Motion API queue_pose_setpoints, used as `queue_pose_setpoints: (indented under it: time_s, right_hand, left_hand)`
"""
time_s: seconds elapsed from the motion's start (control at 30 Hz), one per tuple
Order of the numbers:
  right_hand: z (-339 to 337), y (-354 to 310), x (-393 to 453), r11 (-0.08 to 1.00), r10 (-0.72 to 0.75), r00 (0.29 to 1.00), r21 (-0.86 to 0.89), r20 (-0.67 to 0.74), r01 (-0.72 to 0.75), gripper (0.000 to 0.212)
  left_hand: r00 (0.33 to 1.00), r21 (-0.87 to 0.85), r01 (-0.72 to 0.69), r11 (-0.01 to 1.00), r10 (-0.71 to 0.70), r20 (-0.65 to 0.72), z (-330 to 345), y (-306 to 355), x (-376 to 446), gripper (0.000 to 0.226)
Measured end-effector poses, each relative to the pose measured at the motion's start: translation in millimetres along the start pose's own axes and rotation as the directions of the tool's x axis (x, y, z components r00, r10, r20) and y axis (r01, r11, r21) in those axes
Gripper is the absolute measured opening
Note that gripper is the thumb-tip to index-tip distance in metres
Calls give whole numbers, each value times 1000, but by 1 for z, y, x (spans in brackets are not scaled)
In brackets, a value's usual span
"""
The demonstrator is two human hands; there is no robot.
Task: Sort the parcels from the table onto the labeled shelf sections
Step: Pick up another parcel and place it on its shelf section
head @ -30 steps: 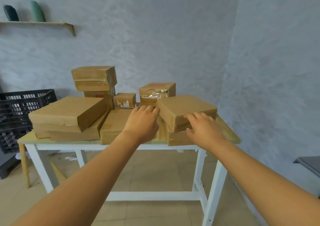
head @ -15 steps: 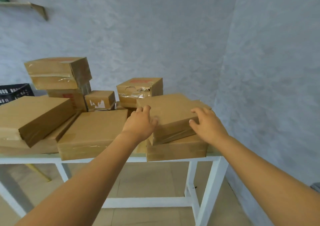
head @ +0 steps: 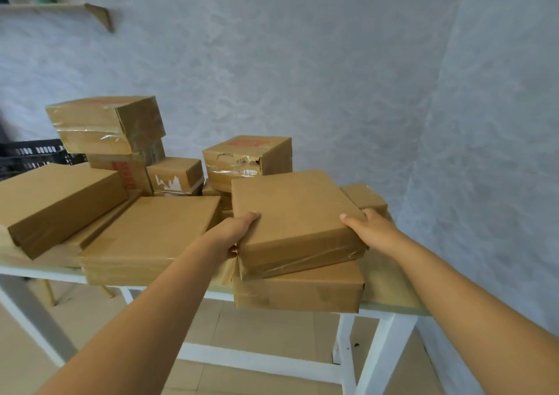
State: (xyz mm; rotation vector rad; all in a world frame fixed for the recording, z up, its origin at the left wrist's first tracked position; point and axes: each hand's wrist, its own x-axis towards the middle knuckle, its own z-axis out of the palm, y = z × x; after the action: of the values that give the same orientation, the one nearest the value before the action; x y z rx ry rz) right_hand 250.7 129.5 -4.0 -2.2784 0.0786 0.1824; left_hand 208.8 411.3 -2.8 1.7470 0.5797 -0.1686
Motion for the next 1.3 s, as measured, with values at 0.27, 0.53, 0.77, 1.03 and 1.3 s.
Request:
queue_pose_setpoints:
  time_s: [0.27,0.53,0.77,1.03,1.3]
  right_hand:
    - [-9,-2,-3,960,14,1000,279,-22,-7,45]
    - [-31,-44,-14,717,-94,984,696,153,-40,42]
    - [-39,-78,-30,642,-236,971,757,40,125,60]
    - [-65,-152,-52,608,-419,802,524,-426,596,99]
    - [-15,-179,-69,648,-697,447,-225,-561,727,97]
  left_hand:
    - [990,-95,-121,988,127,58,-8,9,-11,45]
    - [902,-256,-398,881,426,63,-44,54,-38,30]
    - [826,-59,-564,824,562,-48,-56,75,-45,22]
    - [572,345,-743,573,812,-117,-36,133,-89,66]
    - [682,-402,-666,628,732,14,-18,169,-131,69]
